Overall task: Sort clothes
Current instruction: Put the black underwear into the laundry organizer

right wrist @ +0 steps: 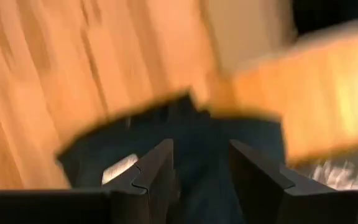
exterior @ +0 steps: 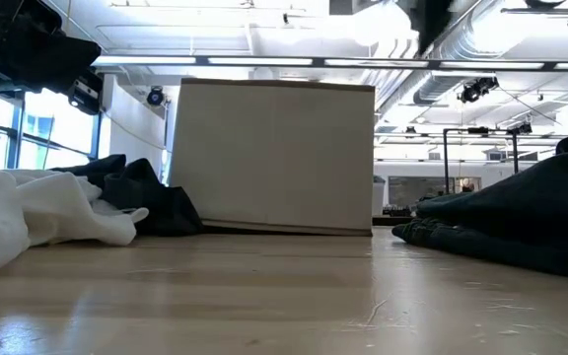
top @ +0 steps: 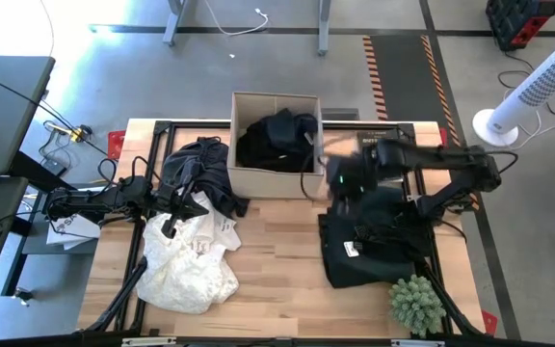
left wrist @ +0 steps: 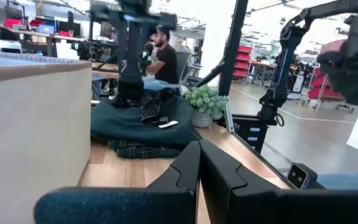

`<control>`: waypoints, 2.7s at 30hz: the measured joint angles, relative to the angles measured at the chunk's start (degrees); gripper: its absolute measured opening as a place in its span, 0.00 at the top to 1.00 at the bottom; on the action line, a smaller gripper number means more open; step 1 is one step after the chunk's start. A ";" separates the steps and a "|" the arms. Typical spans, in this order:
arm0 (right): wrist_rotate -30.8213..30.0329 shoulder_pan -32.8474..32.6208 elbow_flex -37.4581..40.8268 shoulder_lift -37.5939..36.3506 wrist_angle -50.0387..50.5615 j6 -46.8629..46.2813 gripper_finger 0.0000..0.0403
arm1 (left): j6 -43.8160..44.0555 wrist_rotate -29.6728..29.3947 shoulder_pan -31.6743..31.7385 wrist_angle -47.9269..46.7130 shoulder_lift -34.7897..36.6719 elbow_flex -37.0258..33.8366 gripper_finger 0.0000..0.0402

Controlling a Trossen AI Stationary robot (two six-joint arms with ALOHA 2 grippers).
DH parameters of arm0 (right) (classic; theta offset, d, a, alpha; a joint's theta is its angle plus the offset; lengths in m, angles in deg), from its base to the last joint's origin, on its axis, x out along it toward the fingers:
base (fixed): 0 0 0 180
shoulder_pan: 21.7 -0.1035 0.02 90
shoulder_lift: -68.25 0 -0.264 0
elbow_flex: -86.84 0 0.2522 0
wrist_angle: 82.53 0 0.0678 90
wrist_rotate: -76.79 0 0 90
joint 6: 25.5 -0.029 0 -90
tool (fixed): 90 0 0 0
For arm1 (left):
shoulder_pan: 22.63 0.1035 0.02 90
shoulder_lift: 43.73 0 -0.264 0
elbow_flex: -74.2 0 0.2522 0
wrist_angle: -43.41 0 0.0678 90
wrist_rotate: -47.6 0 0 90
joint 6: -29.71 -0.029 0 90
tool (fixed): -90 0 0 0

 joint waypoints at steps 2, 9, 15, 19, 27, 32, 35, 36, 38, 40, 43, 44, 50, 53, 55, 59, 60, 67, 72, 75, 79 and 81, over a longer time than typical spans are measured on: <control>0.28 -3.15 3.04 -0.09 0.72 -2.75 0.63 | -0.01 0.00 0.00 0.00 -0.02 0.00 0.98; 9.87 -10.40 16.29 0.03 0.72 -11.37 0.63 | -0.21 0.00 0.00 0.01 -0.01 0.00 0.98; 10.15 -11.04 27.41 0.01 0.98 -15.66 0.63 | -1.03 -0.02 -0.01 0.04 -0.01 0.00 0.98; 11.78 -10.36 32.52 0.01 -2.19 -15.48 0.63 | -1.05 -0.02 -0.02 0.04 -0.02 0.02 0.98; 14.02 -9.60 39.42 0.01 -11.73 -15.14 0.65 | -1.10 -0.17 -0.01 0.04 -0.01 0.00 0.98; 15.63 -9.60 40.50 0.01 -15.31 -13.17 0.81 | -1.11 -0.20 0.00 0.07 -0.02 0.00 0.98; 16.35 -9.62 39.03 0.01 -15.45 -12.02 0.94 | -1.14 -0.27 -0.01 0.05 0.00 0.00 0.98; 16.49 -9.64 38.28 0.01 -15.55 -11.66 0.96 | -1.14 -0.28 0.00 0.07 -0.01 0.01 0.98; 16.83 -9.64 36.06 0.01 -15.73 -11.53 0.96 | -1.14 -0.28 -0.02 0.07 0.00 0.00 0.98; 17.11 -9.64 32.93 0.01 -15.70 -10.11 0.95 | -1.14 -0.28 -0.01 0.07 -0.01 0.00 0.98; 16.27 -9.64 26.11 0.03 -14.79 -6.78 0.98 | -1.14 -0.28 0.00 0.07 -0.02 0.01 0.98; 15.71 -9.64 23.50 0.03 -14.69 -5.56 0.98 | -1.14 -0.28 0.00 0.07 -0.01 0.00 0.98; 5.73 -10.36 5.91 0.03 -14.72 5.27 0.97 | -1.11 -0.22 -0.02 0.07 0.00 0.00 0.98; -1.00 -10.45 -2.59 0.03 -16.76 15.31 0.98 | -1.13 -0.20 0.00 0.07 0.00 0.00 0.98; -6.22 -10.36 -7.71 0.03 -20.32 23.95 0.98 | -1.11 -0.20 0.00 0.07 -0.01 0.01 0.98; -18.18 -9.69 -14.68 0.01 -36.16 42.86 0.97 | -1.11 -0.20 0.00 0.06 -0.01 0.01 0.98; -19.57 -9.12 -15.59 0.01 -41.84 47.00 0.97 | -1.11 -0.18 0.00 0.07 -0.02 0.00 0.98; -17.56 2.18 -14.43 0.29 -74.93 59.91 0.97 | -1.11 -0.17 0.00 0.04 -0.02 0.02 0.98; -16.81 14.82 -11.23 2.80 -73.36 46.63 0.97 | -1.10 -0.15 -0.01 0.02 -0.02 0.02 0.98; -12.31 21.06 -9.89 5.41 -61.76 37.58 0.92 | -1.11 -0.16 -0.01 0.00 -0.01 0.02 0.98; -5.24 25.85 -8.59 9.87 -52.67 29.76 0.77 | -1.11 -0.15 -0.02 0.00 0.00 0.00 0.98; -3.13 27.05 -8.59 11.72 -50.27 28.52 0.70 | -1.09 -0.17 -0.02 0.02 0.00 0.02 0.98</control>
